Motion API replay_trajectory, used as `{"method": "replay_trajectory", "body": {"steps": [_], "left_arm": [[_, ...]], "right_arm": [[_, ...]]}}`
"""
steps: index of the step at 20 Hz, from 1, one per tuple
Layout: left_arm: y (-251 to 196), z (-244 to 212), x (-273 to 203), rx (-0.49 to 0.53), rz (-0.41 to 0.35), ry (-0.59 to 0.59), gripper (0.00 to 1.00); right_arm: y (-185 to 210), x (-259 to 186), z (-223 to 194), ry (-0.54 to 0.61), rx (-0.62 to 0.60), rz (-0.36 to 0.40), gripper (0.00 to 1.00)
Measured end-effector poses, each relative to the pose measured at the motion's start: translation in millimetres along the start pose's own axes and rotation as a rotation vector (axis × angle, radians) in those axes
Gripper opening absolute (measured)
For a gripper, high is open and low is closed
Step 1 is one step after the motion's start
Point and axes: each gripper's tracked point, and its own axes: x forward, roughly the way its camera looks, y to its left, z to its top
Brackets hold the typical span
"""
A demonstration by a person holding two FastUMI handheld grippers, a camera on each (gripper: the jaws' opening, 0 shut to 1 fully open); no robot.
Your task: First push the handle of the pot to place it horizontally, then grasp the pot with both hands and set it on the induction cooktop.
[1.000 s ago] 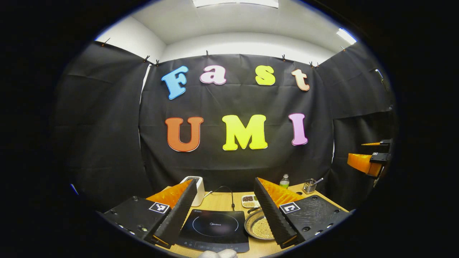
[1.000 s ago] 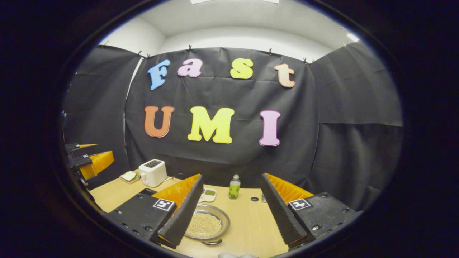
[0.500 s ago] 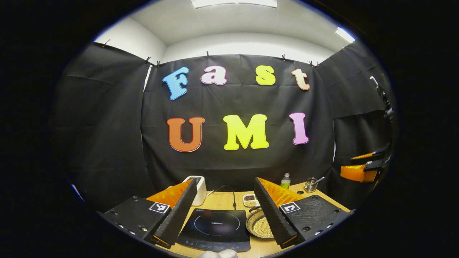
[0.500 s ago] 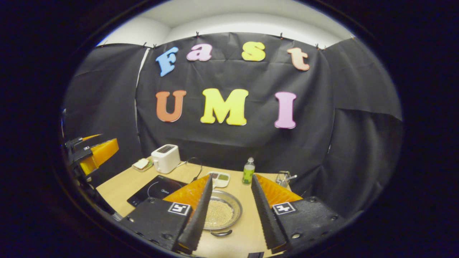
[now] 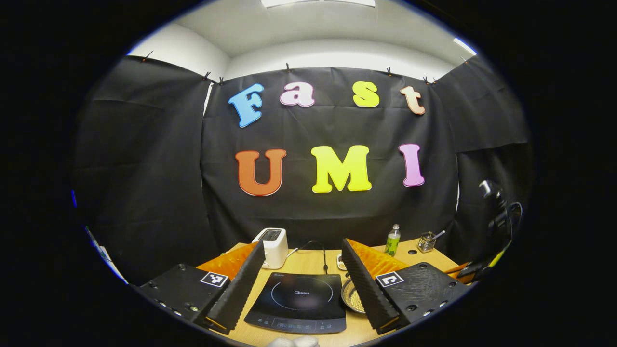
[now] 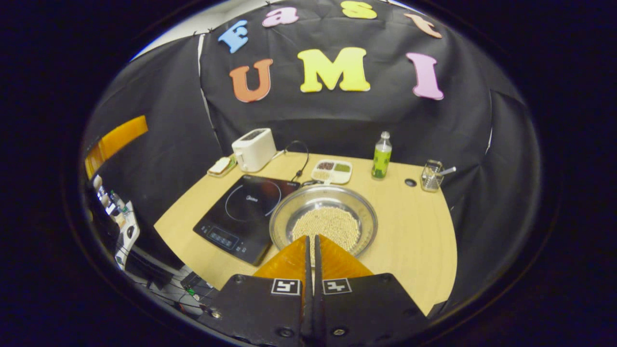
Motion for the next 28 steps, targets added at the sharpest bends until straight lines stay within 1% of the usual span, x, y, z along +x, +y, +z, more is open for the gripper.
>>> {"method": "replay_trajectory", "body": {"steps": [2, 7, 8, 9, 10, 11, 16, 17, 18, 21, 22, 23, 27, 28], "left_arm": [[4.6, -5.6, -1.3, 0.003, 0.011, 0.013, 0.95], [14.9, -12.1, -5.2, -0.001, 0.040, 0.037, 0.95], [15.3, -12.4, -6.3, -0.001, 0.046, 0.040, 0.95], [16.3, -11.7, -6.0, 0.000, 0.050, 0.043, 0.95], [17.7, -11.2, -5.6, 0.004, 0.054, 0.045, 0.95], [19.1, -13.2, -6.2, 0.007, 0.061, 0.049, 0.95], [21.8, -10.6, -10.6, 0.018, 0.092, 0.060, 0.95], [22.1, -10.5, -11.2, 0.021, 0.101, 0.062, 0.95], [22.2, -10.9, -11.6, 0.022, 0.109, 0.065, 0.95], [23.5, -12.2, -15.7, 0.023, 0.136, 0.075, 0.96], [23.5, -12.7, -15.8, 0.023, 0.143, 0.080, 1.00], [24.4, -12.2, -16.8, 0.023, 0.151, 0.083, 0.95], [16.6, -15.8, -18.8, 0.028, 0.163, 0.095, 0.96], [13.9, -16.9, -18.3, 0.028, 0.163, 0.098, 0.85]], "right_arm": [[-2.4, 15.5, -25.9, 0.069, -0.007, 0.001, 0.04], [-8.4, 45.9, -80.3, 0.192, -0.036, -0.017, 0.04], [-6.9, 51.2, -87.5, 0.211, -0.031, -0.011, 0.04], [-5.4, 56.6, -93.3, 0.224, -0.027, -0.004, 0.01], [-5.4, 60.6, -97.2, 0.237, -0.028, -0.002, 0.04], [-5.2, 64.6, -101.4, 0.246, -0.033, 0.004, 0.01], [-2.2, 84.8, -112.0, 0.287, -0.060, 0.030, 0.01], [-1.7, 89.0, -114.2, 0.296, -0.058, 0.038, 0.04], [-2.9, 92.6, -116.2, 0.304, -0.058, 0.038, 0.01], [-7.9, 98.3, -118.8, 0.323, -0.059, 0.046, 0.01], [-8.2, 98.0, -118.6, 0.327, -0.052, 0.060, 0.00], [-8.0, 98.5, -119.2, 0.329, -0.046, 0.069, 0.00], [-13.6, 96.8, -120.2, 0.336, -0.059, 0.080, 0.01], [-16.4, 95.8, -119.9, 0.336, -0.061, 0.082, 0.00]]}}
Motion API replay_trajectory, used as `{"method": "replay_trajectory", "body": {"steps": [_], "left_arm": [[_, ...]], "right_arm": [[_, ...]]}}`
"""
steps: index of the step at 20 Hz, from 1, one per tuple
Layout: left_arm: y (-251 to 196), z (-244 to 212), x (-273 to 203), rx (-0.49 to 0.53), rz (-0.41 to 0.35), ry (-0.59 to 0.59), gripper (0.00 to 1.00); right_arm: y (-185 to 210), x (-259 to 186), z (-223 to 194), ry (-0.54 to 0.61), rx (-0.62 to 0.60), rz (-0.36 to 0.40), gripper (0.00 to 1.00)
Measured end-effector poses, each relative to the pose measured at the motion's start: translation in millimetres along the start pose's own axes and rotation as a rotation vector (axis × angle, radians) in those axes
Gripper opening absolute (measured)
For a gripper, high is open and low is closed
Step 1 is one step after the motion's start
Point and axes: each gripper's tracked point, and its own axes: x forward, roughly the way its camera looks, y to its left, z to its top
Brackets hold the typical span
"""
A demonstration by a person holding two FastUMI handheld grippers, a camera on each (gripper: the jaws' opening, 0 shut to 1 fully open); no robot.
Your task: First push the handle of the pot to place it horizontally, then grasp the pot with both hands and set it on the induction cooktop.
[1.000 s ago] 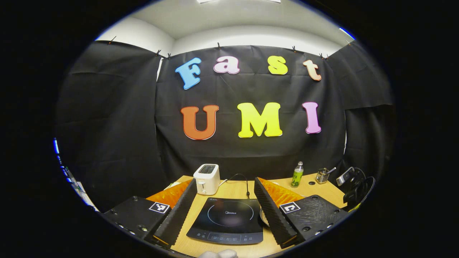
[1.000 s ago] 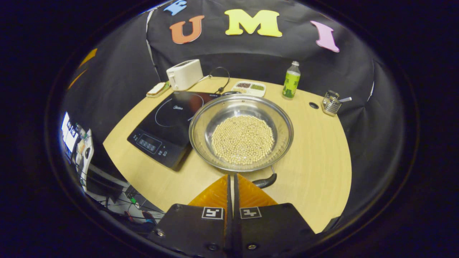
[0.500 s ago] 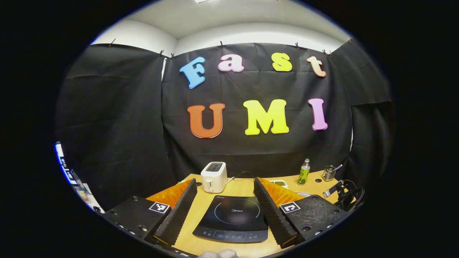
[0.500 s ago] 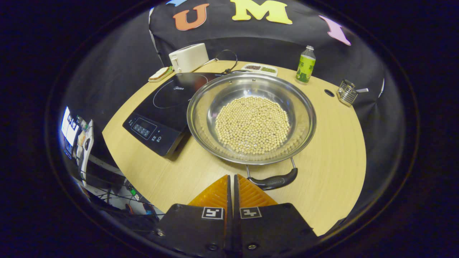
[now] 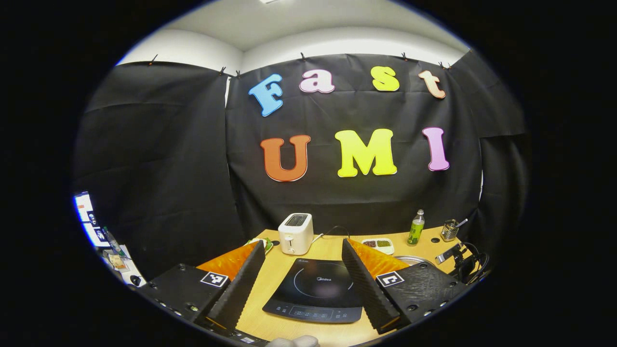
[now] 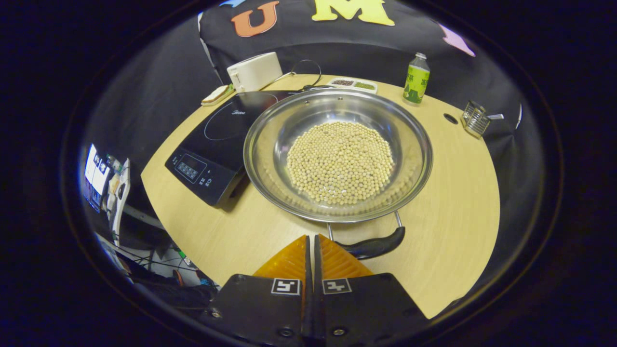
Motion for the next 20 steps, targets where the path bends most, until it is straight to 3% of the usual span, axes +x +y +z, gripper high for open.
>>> {"method": "replay_trajectory", "body": {"steps": [1, 5, 14, 20], "left_arm": [[-2.1, -0.5, -0.4, 0.000, 0.001, 0.002, 0.96], [-8.2, -1.3, -3.8, -0.012, 0.025, 0.012, 0.98], [-16.8, 10.7, -31.8, -0.024, 0.202, 0.005, 0.98], [-33.3, 10.4, -42.6, -0.028, 0.260, 0.013, 0.98]], "right_arm": [[-3.1, 0.5, -0.4, 0.001, -0.001, 0.003, 0.01], [-18.4, -1.9, -0.9, 0.007, 0.004, 0.012, 0.01], [-60.8, -7.2, 5.5, 0.015, -0.058, 0.094, 0.01], [-84.5, -6.4, 12.1, 0.014, -0.106, 0.126, 0.01]]}}
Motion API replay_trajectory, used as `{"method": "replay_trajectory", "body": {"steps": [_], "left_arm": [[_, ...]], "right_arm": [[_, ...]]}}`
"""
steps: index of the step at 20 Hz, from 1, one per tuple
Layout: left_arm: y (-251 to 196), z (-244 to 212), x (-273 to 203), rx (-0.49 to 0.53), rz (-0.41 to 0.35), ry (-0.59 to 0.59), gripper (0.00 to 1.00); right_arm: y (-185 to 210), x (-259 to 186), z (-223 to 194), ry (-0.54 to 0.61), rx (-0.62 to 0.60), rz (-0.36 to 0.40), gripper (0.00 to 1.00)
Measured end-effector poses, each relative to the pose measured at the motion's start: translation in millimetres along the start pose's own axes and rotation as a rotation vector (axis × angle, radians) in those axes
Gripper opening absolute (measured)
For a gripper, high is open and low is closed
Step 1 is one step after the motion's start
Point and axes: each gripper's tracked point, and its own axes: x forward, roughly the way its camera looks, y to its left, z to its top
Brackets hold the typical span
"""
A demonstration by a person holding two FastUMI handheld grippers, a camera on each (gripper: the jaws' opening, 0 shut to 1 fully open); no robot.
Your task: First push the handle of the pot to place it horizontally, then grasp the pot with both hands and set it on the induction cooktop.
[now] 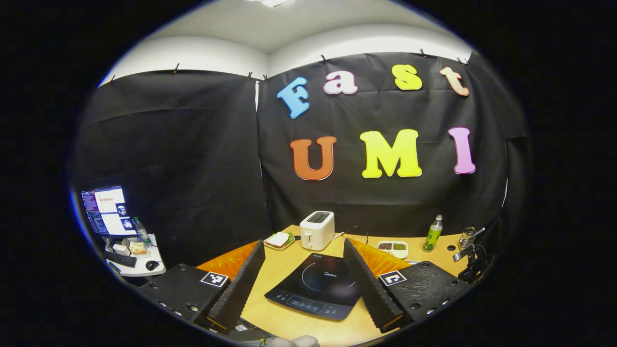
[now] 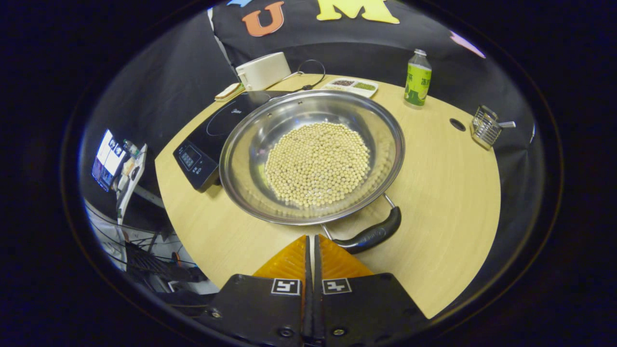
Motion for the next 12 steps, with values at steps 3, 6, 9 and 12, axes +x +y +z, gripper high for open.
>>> {"method": "replay_trajectory", "body": {"steps": [3, 6, 9, 12], "left_arm": [[-7.0, 0.4, -4.5, 0.004, 0.011, -0.003, 0.98], [-14.2, -1.8, -7.3, 0.005, 0.017, 0.008, 0.98], [-20.0, -5.6, -8.5, 0.006, 0.022, 0.014, 0.97], [-27.1, -8.5, -9.3, 0.007, 0.024, 0.023, 0.96]], "right_arm": [[-13.3, -0.3, 4.2, -0.003, -0.007, 0.004, 0.01], [-27.1, -0.9, 8.6, -0.006, -0.014, -0.004, 0.04], [-36.2, -1.6, 11.8, -0.006, -0.018, 0.002, 0.04], [-45.8, -0.7, 14.9, -0.003, -0.024, 0.005, 0.04]]}}
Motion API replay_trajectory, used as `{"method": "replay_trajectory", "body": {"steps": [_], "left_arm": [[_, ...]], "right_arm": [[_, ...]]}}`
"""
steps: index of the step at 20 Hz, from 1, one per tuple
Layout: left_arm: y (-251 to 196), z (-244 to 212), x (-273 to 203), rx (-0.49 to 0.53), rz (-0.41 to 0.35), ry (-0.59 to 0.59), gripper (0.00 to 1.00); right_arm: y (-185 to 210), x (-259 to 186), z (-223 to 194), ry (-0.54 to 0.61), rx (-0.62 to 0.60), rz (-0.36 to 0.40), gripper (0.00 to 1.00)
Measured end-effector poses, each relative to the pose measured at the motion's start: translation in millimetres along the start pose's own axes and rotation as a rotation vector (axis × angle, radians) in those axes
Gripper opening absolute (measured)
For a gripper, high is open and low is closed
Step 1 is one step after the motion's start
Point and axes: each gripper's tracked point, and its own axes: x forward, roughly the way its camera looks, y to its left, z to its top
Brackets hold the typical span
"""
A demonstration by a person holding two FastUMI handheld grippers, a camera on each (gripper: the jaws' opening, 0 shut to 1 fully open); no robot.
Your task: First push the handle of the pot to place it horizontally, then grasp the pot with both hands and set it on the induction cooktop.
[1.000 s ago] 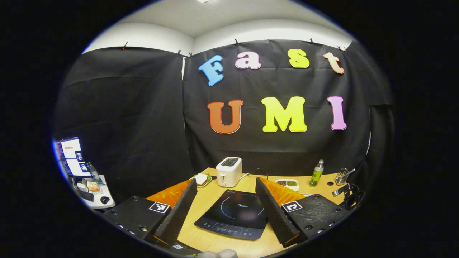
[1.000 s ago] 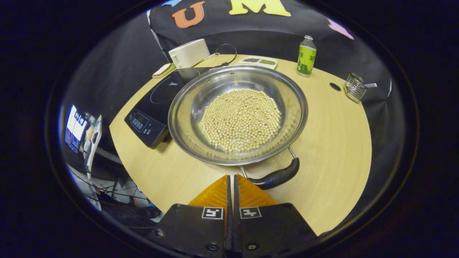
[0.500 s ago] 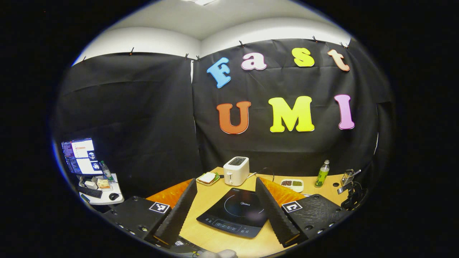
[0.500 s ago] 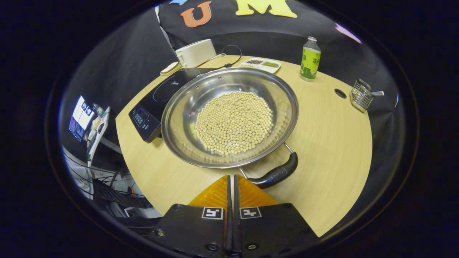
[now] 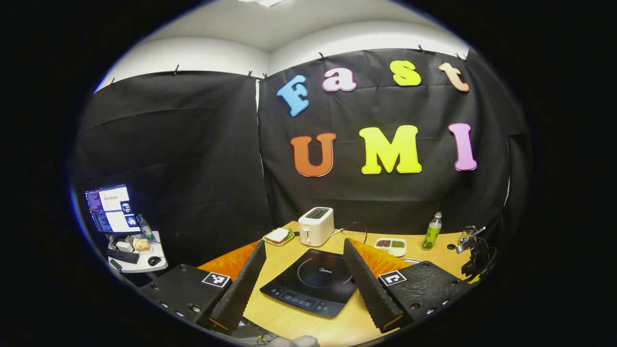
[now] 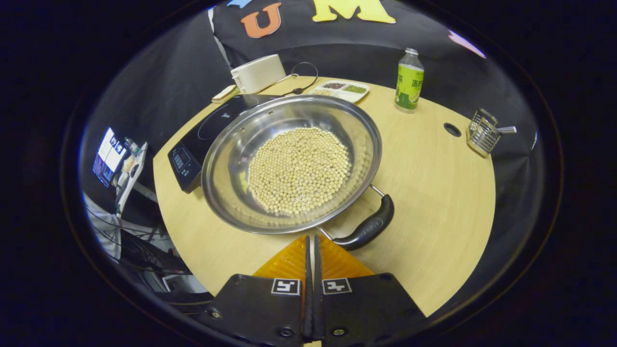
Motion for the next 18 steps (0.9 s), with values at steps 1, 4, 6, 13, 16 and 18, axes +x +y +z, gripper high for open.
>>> {"method": "replay_trajectory", "body": {"steps": [1, 4, 6, 13, 16, 18], "left_arm": [[-0.8, -0.6, 1.2, 0.001, 0.002, 0.001, 0.96], [-7.2, 0.2, 2.1, 0.001, 0.002, 0.002, 0.96], [-9.1, -2.0, 2.6, 0.007, 0.000, 0.006, 0.96], [-23.8, 0.3, 9.7, 0.017, -0.030, 0.003, 0.96], [-28.8, -1.8, 15.1, 0.025, -0.049, 0.007, 0.96], [-31.7, -2.4, 19.1, 0.030, -0.065, 0.009, 0.96]], "right_arm": [[-2.8, 0.5, 0.6, 0.003, -0.001, 0.001, 0.04], [-14.0, 1.3, 3.8, 0.008, 0.000, -0.003, 0.04], [-22.6, 1.9, 7.2, 0.008, 0.005, -0.011, 0.04], [-42.7, 1.1, 12.1, 0.018, 0.009, -0.038, 0.04], [-43.7, -1.0, 12.3, 0.011, 0.023, -0.050, 0.01], [-44.7, -4.9, 10.6, 0.001, 0.029, -0.064, 0.01]]}}
